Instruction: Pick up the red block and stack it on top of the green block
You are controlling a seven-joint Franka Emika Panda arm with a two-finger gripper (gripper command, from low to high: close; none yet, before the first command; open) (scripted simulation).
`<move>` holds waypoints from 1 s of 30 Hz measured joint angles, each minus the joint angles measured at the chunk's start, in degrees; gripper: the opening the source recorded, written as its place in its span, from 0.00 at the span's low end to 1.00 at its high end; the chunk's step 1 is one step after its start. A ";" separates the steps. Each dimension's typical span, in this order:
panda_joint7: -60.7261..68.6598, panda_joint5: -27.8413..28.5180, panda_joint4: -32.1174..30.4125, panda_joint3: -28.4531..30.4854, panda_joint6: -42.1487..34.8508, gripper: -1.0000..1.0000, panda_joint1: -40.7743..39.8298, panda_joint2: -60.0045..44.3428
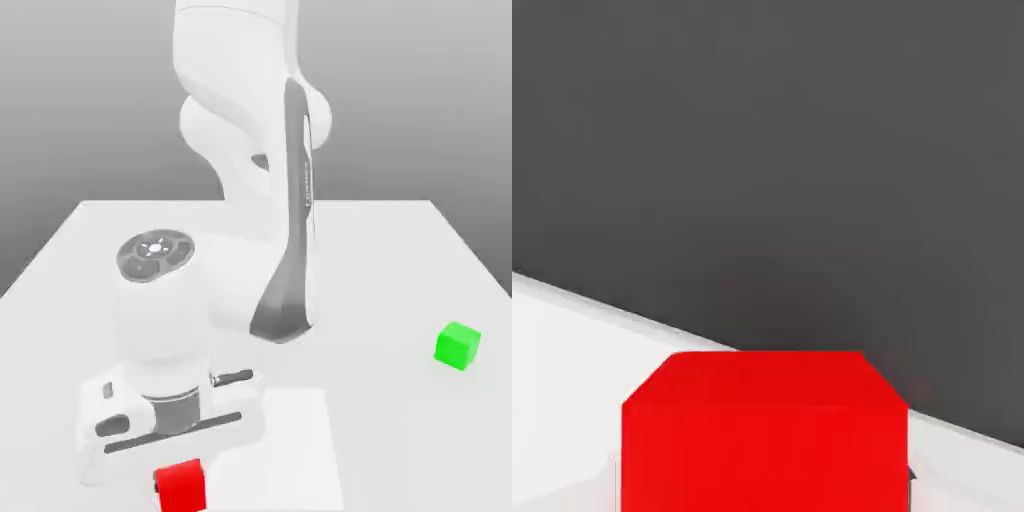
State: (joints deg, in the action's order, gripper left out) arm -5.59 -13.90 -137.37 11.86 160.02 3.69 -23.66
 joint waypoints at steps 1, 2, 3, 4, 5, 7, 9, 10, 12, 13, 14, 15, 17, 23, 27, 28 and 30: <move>-0.63 0.87 -0.25 0.67 -1.13 0.00 0.51 1.44; -1.41 1.94 -0.57 1.47 -2.53 0.00 1.10 3.22; -2.28 3.14 -0.92 2.13 -4.08 0.00 1.51 5.17; -3.04 4.14 -1.29 3.07 -5.71 0.00 2.22 7.16; -2.48 5.17 -1.90 2.64 -6.64 0.00 3.02 8.69; 0.94 6.74 -3.44 0.13 -7.43 0.00 5.11 10.93; 5.02 7.84 -5.02 -2.78 -7.66 0.00 7.21 12.62; 7.13 8.29 -5.80 -4.23 -7.71 0.00 8.26 13.42; 11.35 9.14 -7.40 -7.26 -7.77 0.00 10.19 14.98; 13.54 9.46 -8.20 -8.72 -7.80 0.00 11.21 15.76; 15.75 9.74 -9.00 -10.16 -7.82 0.00 12.29 16.55; 17.99 9.99 -9.82 -11.64 -7.83 0.00 13.47 17.35; 22.59 10.39 -11.46 -14.45 -7.84 0.00 16.92 18.99; 38.68 10.68 -16.50 -21.70 -7.90 0.00 30.95 24.42; 50.07 11.73 -19.75 -25.11 -5.68 0.00 39.34 26.09; 51.30 12.88 -20.16 -25.30 -3.70 0.00 40.35 24.63; 50.95 15.54 -20.35 -24.37 0.23 0.00 41.10 20.90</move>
State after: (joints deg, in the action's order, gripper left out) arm 45.36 1.64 -157.72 -12.51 160.25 44.79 -2.76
